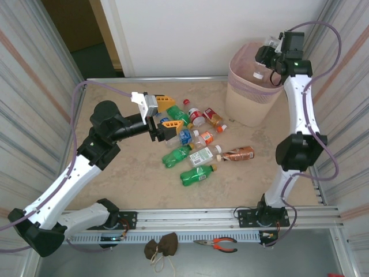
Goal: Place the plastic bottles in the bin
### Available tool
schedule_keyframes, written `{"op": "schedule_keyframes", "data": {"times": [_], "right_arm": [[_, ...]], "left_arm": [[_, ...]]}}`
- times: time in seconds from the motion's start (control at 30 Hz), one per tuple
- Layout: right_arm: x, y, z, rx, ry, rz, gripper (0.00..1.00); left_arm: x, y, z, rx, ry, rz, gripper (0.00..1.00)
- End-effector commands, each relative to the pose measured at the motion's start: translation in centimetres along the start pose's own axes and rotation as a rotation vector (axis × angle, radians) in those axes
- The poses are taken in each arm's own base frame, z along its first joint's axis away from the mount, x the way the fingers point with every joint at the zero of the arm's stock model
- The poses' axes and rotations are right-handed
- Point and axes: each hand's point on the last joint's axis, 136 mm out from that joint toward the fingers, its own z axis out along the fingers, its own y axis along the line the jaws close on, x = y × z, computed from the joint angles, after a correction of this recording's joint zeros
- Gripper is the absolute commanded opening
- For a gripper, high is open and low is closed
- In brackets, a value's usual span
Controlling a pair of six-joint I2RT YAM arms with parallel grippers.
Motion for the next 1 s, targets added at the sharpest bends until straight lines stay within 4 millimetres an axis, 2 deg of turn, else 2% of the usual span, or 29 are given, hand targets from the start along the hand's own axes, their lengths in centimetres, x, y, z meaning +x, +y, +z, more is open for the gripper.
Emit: {"op": "schedule_keyframes", "data": {"times": [0.0,0.17,0.73,0.83,0.97], "right_arm": [[2.3,-3.8,1.1,0.222,0.084,0.077,0.47],[4.6,-5.9,3.1,0.353,0.127,0.102,0.49],[12.9,-8.4,9.6,0.438,0.345,0.149,0.49],[13.7,-8.5,10.2,0.433,0.367,0.163,0.51],[13.6,-8.5,10.1,0.433,0.365,0.168,0.57]], "left_arm": [[0.1,-0.2,-0.3,-0.005,-0.008,-0.016,0.76],[0.4,-0.1,-0.2,-0.008,-0.001,-0.023,0.76],[1.8,0.5,-0.3,-0.046,0.03,-0.037,0.76],[1.9,0.6,-0.4,-0.053,0.035,-0.035,0.76],[2.4,0.9,-0.6,-0.074,0.052,-0.036,0.76]]}}
